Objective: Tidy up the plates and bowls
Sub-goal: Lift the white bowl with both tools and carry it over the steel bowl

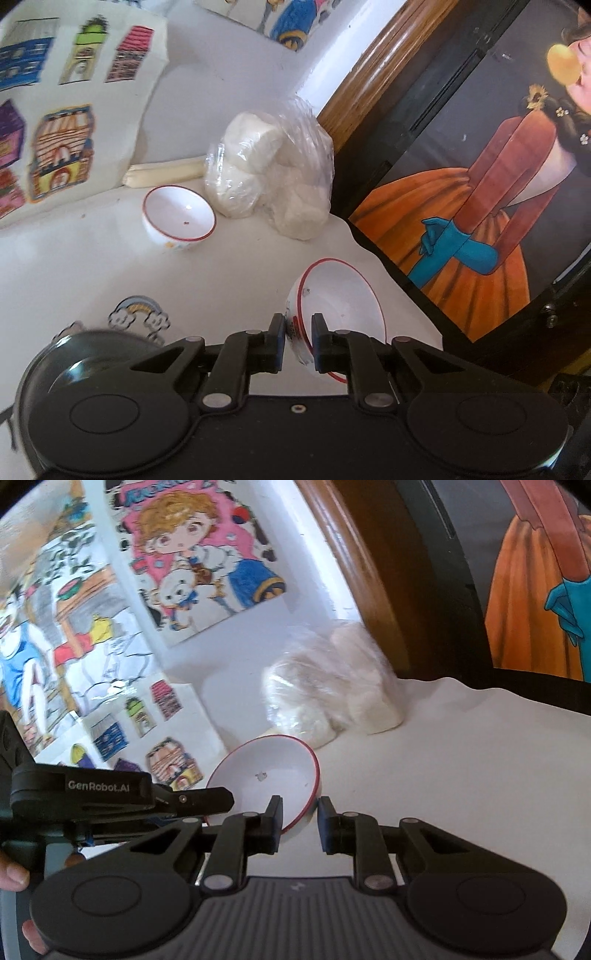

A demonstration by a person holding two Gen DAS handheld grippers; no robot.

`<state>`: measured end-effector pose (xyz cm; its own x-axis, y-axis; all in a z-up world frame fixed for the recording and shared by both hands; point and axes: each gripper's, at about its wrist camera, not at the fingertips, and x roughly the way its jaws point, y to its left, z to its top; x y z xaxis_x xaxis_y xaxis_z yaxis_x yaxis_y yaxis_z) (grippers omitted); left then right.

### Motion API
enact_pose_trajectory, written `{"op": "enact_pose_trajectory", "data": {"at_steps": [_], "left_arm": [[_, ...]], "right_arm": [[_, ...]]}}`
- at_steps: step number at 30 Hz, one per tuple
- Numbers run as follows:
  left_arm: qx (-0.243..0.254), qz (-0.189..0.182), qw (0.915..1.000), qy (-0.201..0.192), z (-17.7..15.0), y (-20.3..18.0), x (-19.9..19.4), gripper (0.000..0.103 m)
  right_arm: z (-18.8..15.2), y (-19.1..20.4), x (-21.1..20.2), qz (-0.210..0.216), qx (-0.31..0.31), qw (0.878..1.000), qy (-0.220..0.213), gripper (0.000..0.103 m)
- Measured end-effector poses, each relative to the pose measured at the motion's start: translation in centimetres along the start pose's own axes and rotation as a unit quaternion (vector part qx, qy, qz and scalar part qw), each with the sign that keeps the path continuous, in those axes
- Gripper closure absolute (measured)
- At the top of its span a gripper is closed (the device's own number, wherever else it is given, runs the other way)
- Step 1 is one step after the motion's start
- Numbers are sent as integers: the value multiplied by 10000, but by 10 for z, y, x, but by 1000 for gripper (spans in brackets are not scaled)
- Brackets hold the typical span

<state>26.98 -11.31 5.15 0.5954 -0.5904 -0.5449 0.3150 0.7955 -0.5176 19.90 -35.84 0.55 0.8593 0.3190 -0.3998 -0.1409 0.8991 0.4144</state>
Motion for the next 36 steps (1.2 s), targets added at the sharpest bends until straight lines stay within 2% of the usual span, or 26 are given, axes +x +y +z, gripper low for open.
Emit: {"op": "enact_pose_trajectory", "data": {"at_steps": [10, 20, 29, 36], "left_arm": [[126, -200, 9993, -274, -27, 3, -49, 87], [169, -270, 9988, -377, -58, 15, -77, 87], [103, -150, 9996, -217, -84, 38, -97, 87], [108, -203, 9995, -206, -110, 49, -125, 87]], "right_arm": [[-21, 28, -36, 122, -186, 9997, -115, 80], [-46, 43, -54, 172, -273, 9995, 56, 80], [-76, 67, -75, 331, -499, 9981, 139, 80], [-95, 78, -91, 564, -491, 9968, 285, 80]]}}
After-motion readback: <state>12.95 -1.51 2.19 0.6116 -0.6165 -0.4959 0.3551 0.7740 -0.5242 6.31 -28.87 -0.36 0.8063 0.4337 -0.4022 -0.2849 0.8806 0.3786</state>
